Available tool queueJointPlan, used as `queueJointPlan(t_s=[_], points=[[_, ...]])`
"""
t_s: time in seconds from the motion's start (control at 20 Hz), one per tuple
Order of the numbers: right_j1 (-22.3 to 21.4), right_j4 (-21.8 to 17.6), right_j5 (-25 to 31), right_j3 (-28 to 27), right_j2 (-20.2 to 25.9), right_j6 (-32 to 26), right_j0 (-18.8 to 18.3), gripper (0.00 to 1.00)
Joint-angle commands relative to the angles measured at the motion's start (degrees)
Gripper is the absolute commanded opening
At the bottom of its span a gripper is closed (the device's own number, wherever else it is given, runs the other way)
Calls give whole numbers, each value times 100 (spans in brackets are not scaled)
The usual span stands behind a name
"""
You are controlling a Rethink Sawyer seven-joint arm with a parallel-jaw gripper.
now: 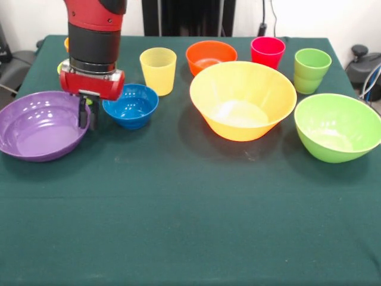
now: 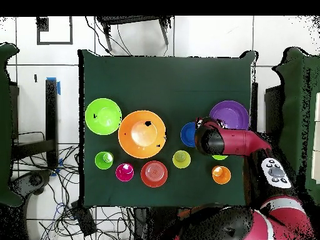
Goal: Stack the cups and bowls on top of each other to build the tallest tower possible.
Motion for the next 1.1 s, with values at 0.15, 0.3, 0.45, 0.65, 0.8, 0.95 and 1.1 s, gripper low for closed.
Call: queueJointPlan(t_s=[0.15,0.3,0.45,0.65,0.8,0.95,1.1], points=[[-394,-400,961,259,813,-1197,-614,100],[-375,-440,1033,212,876,-1196,-640,100],[-370,-491,1073,195,933,-1168,-672,100],[-379,-561,1064,229,981,-1121,-715,100],[-378,-604,1038,256,987,-1096,-731,100],[-382,-610,1044,268,1008,-1095,-745,100],[-425,-585,1085,291,1013,-1090,-732,100]])
